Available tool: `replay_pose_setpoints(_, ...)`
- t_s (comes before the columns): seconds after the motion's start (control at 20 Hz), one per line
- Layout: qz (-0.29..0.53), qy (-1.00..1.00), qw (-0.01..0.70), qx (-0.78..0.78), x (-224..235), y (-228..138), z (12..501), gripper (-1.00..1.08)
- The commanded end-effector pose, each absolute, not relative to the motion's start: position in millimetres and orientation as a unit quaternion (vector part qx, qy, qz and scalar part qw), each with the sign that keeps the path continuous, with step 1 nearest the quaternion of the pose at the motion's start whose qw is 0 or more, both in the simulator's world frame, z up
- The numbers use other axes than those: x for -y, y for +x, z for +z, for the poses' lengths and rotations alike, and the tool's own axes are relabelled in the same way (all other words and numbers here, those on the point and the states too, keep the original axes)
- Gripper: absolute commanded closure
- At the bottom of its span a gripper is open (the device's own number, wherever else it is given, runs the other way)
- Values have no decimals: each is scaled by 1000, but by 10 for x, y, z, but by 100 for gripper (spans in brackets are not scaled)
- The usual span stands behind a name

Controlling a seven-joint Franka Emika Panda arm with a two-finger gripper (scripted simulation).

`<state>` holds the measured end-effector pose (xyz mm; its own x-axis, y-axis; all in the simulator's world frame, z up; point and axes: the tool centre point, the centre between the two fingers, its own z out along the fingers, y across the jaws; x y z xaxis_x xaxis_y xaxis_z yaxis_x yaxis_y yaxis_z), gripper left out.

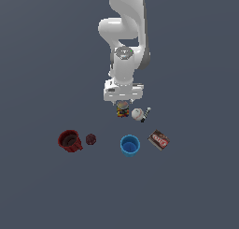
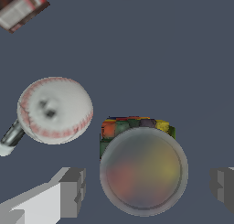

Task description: Pick up a designated object from a clutter of objects.

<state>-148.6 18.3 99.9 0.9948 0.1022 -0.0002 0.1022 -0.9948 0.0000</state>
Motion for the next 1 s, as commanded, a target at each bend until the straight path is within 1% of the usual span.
replay_pose_setpoints(0.0,0,999,0,-51,-183,-1491,926,-92)
replay_pose_setpoints(0.4,0,999,0,-51,-183,-1499,641,-92)
replay_pose_setpoints(0.75,0,999,0,-51,-182,-1492,578,-92)
replay_pose_setpoints(0.8,0,999,0,-51,-182,-1492,578,108)
replay_pose_setpoints(0.95,0,999,0,-51,-182,-1492,578,108)
